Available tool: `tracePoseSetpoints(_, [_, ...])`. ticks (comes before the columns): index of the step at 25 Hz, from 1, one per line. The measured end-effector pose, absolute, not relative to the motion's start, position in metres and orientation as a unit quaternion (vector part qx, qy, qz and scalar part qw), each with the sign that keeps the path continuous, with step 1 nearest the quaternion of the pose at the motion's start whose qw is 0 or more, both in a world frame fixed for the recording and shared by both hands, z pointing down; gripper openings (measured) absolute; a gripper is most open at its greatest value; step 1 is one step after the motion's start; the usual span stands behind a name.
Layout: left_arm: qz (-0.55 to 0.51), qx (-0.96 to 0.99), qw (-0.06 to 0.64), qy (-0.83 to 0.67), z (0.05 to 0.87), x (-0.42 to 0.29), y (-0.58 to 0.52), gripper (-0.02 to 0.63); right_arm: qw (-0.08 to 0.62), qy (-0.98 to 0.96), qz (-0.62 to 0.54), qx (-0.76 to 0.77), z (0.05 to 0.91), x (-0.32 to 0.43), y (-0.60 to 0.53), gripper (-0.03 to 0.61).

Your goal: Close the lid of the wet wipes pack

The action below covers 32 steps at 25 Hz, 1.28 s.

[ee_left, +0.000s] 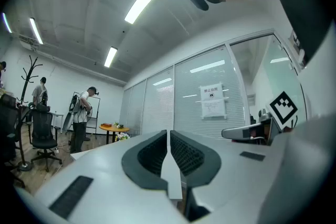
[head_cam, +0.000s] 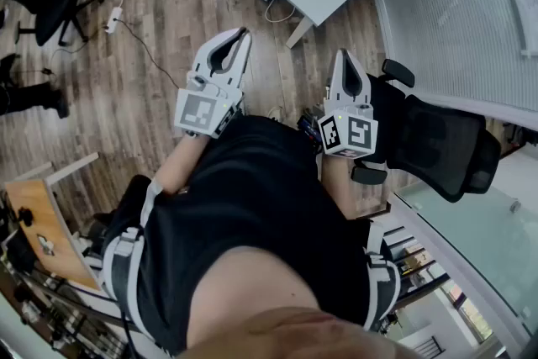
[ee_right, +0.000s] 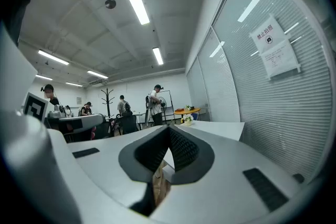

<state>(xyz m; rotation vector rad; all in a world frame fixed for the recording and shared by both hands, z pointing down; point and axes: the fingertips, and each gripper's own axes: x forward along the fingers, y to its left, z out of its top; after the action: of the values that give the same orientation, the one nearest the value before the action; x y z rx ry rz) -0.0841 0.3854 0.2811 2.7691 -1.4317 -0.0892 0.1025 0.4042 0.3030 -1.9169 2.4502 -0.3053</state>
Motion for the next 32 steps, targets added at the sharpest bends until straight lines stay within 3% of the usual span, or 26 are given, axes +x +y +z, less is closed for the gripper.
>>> tracePoseSetpoints(14, [-0.027, 0.889, 0.026, -0.457, 0.283, -0.086, 0.389, 0.037, 0.035, 0.788, -0.081, -0.609, 0.290, 0.097, 0.412, 0.022])
tracePoseSetpoints(15, [-0.026, 0.889, 0.026, -0.457, 0.283, -0.088, 0.389, 0.037, 0.042, 0.789, -0.075, -0.609, 0.286, 0.096, 0.411, 0.058])
tracePoseSetpoints(16, [-0.023, 0.888, 0.027, -0.458, 0.282, -0.090, 0.388, 0.037, 0.045, 0.789, -0.071, -0.608, 0.284, 0.094, 0.409, 0.153])
tracePoseSetpoints(17, [-0.021, 0.888, 0.026, -0.459, 0.282, -0.091, 0.387, 0.037, 0.045, 0.789, -0.070, -0.608, 0.285, 0.093, 0.407, 0.180])
tracePoseSetpoints(32, [-0.034, 0.901, 0.041, -0.430, 0.293, -0.137, 0.375, 0.037, 0.031, 0.769, -0.103, -0.630, 0.309, 0.051, 0.392, 0.158])
